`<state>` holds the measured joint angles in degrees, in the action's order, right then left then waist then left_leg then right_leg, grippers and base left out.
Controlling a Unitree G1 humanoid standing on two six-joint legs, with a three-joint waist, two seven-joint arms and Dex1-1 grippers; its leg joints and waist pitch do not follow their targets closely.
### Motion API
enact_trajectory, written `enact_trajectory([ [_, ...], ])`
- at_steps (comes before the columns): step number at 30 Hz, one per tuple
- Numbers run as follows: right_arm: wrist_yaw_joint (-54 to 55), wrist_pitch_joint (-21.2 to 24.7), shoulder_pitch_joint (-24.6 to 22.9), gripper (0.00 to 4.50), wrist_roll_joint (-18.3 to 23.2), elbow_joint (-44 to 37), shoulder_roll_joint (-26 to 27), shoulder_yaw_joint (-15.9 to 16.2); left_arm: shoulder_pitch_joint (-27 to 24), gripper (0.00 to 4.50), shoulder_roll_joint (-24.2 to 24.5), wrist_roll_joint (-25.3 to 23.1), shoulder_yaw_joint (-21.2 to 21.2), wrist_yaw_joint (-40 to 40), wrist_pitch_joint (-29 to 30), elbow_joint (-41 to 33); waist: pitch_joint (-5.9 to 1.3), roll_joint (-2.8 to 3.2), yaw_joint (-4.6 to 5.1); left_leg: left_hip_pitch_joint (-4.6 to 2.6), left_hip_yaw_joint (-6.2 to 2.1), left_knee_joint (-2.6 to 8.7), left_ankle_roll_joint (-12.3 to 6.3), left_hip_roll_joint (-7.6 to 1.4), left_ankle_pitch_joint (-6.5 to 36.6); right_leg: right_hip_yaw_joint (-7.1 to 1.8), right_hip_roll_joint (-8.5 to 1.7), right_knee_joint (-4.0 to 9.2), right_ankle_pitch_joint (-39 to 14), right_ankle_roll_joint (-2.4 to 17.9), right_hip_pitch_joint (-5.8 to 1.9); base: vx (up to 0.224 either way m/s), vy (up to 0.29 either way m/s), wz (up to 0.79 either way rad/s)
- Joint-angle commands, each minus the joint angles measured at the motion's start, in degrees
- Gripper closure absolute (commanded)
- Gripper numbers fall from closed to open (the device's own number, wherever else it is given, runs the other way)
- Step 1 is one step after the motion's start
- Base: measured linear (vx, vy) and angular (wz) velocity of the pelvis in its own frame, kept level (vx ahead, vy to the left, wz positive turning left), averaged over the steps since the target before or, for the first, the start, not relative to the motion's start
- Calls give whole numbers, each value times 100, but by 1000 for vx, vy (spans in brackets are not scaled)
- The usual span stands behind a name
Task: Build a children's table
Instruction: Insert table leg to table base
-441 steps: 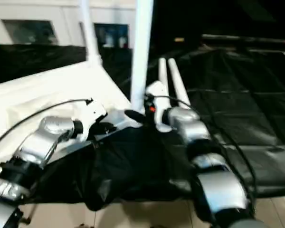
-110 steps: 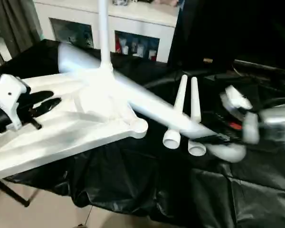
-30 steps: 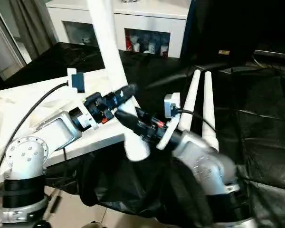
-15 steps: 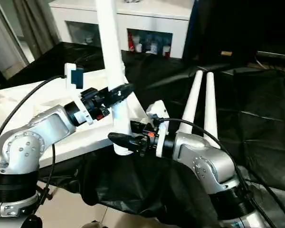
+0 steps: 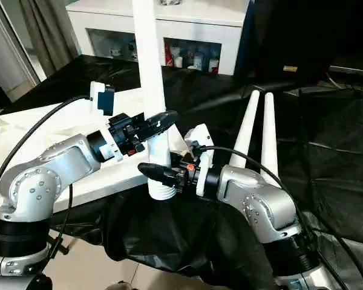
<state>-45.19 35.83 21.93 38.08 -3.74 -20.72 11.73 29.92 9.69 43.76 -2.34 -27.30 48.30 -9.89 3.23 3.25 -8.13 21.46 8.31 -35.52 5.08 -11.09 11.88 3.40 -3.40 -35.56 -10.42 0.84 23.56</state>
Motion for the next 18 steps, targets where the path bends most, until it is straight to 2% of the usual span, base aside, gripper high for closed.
enact_trajectory([
  [1, -401, -54, -61, 254, 140, -204, -55, 41, 119, 183, 101, -27, -208, 30, -69, 126, -439, -29, -6, 28, 8, 376, -85, -94, 393, -231, -352, 378, -901, 911, -384, 0, 0, 0],
  [2, -520, -40, -73, 254, 193, -246, -86, 30, 124, 170, 110, 42, -251, -18, -47, 125, -438, -26, -6, 27, 10, 374, -95, -93, 393, -230, -353, 382, -913, 914, -382, 0, 0, 0],
  [3, -663, -33, -80, 254, 233, -277, -138, 30, 129, 156, 190, 127, -247, -170, 16, 97, -438, -52, -6, 29, 17, 370, -117, -93, 365, -231, -350, 384, -912, 925, -379, 0, 0, 0],
  [4, -683, -32, -81, 255, 239, -281, -146, 31, 130, 147, 203, 139, -245, -194, 26, 93, -439, -40, -13, 31, 13, 370, -128, -91, 362, -230, -354, 375, -915, 936, -381, 0, 0, 0],
  [9, -986, 18, -69, 255, 284, -336, -277, 30, 223, 143, 417, 412, -315, -527, 215, 67, -431, -28, -6, 19, 17, 370, -144, -96, 399, -228, -353, 389, -1058, 967, -362, 0, 0, 0],
  [10, -1006, 21, -68, 255, 286, -341, -279, 23, 235, 166, 421, 461, -345, -553, 231, 67, -428, -32, -5, 22, 17, 371, -137, -95, 404, -227, -353, 390, -1080, 967, -363, 0, 0, 0],
  [12, -1070, 21, -65, 255, 283, -351, -285, 6, 274, 177, 410, 613, -438, -573, 281, 78, -433, -29, -12, 18, 17, 367, -132, -95, 403, -227, -357, 389, -1119, 964, -362, 0, 0, 0],
  [13, -1070, 21, -65, 255, 283, -351, -285, 6, 274, 197, 410, 613, -438, -573, 281, 78, -429, -33, -11, 25, 16, 369, -126, -93, 417, -226, -355, 391, -1141, 961, -364, 0, 0, 0],
  [17, -1142, -39, -78, 255, 202, -317, -285, -18, 338, 220, 312, 867, -513, -523, 350, 154, -428, 4, -8, 23, 14, 367, -107, -90, 475, -222, -348, 408, -1185, 942, -359, 0, 0, 0],
  [18, -1139, -42, -79, 255, 198, -317, -284, -18, 340, 229, 310, 867, -511, -517, 352, 159, -431, -4, -10, 21, 15, 366, -103, -88, 483, -222, -350, 406, -1196, 938, -362, 0, 0, 0],
])
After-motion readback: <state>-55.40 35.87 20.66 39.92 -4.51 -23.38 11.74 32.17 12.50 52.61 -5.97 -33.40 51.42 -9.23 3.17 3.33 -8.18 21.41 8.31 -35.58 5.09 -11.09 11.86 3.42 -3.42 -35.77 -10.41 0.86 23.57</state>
